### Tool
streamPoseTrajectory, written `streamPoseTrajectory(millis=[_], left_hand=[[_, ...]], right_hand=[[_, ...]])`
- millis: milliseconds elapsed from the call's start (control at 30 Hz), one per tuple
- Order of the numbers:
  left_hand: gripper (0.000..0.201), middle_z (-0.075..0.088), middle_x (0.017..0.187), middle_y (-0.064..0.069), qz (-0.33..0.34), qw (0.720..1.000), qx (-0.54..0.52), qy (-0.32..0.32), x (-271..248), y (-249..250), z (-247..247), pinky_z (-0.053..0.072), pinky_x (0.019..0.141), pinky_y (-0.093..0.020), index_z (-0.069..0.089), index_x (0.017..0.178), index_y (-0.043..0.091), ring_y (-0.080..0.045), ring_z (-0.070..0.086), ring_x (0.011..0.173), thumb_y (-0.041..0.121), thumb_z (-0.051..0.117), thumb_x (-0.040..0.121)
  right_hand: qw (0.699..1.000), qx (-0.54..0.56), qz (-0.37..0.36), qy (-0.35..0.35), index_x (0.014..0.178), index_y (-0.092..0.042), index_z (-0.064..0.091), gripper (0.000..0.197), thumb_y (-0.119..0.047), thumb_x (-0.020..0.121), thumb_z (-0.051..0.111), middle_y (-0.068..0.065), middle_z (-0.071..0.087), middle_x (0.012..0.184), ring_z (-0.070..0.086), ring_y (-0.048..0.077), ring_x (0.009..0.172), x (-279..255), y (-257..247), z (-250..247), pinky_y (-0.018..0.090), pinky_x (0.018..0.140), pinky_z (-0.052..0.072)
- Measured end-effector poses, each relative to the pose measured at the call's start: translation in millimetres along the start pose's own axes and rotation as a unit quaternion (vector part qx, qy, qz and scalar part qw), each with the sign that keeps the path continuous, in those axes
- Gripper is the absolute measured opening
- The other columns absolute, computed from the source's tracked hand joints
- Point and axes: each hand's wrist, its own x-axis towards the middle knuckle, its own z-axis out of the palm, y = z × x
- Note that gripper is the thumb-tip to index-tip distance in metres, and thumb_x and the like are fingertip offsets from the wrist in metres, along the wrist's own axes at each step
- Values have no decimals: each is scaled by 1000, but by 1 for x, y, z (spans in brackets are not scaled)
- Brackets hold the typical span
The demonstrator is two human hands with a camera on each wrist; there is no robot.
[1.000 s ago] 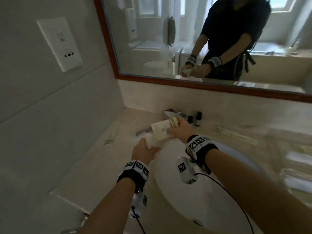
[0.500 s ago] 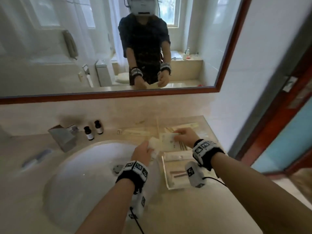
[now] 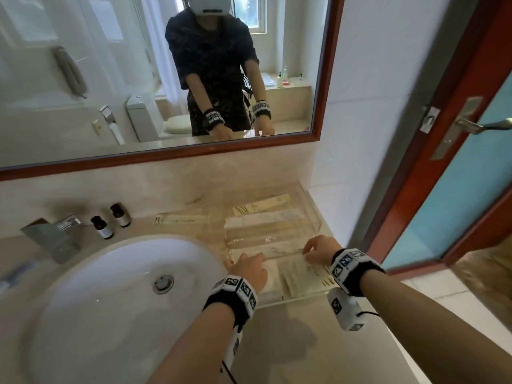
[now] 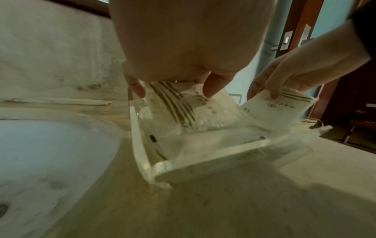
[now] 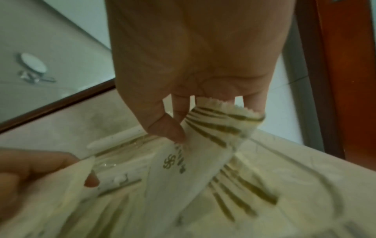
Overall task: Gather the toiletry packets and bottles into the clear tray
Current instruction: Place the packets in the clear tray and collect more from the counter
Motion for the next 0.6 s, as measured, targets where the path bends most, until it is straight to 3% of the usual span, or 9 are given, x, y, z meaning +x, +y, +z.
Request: streamPoseTrajectory(millis=[100,200,300,367,433,500,600], left_hand=[[47,41,144,-3,10,999,46,7,4,-2,11,21,110,-51,38,138,24,-23,30,135,18,34,92],[47,35,144,-3,14,998,63,7,7,-6,19,21,110,-50,41,136,25,-24,28,135,16,36,90],[46,34,145,-4,29,999,40,2,7,-8,22,19,113,-48,42,135,22,-24,27,136,13,35,91],[44,37,146,-4,41,999,0,3,6,-10,23,20,114,-43,43,134,20,-23,30,136,12,34,92],[42,41,144,-4,45,998,-54,-2,3,-12,23,28,113,-40,44,132,18,-24,37,133,12,35,92],[39,44,142,-5,49,995,-87,-7,1,-14,23,37,107,-40,45,130,17,-27,46,126,14,37,92],[40,45,141,-5,55,995,-84,-7,-2,-14,27,39,105,-42,43,131,16,-28,48,123,16,37,91]], right_hand=[[994,-111,-10,-20,114,-21,65,32,-20,83,56,6,62,120,60,25,107,0,0,2,32,89,49],[972,-230,-28,-30,117,-22,62,36,-23,82,56,4,60,123,51,25,118,3,-3,4,46,104,35],[959,-271,-58,-60,125,-25,57,42,-26,83,55,1,52,131,38,23,128,9,-7,10,49,106,28],[954,-279,-75,-82,129,-26,53,45,-29,85,54,0,51,134,38,23,130,11,-11,14,50,109,26],[952,-277,-75,-103,133,-24,50,47,-29,86,55,2,53,135,45,25,127,11,-15,18,48,111,29],[952,-273,-71,-118,133,-20,50,47,-28,87,57,5,56,134,53,27,121,11,-17,20,42,105,39],[950,-276,-83,-123,128,-17,54,45,-27,84,60,8,58,130,57,29,116,13,-14,24,39,99,48]])
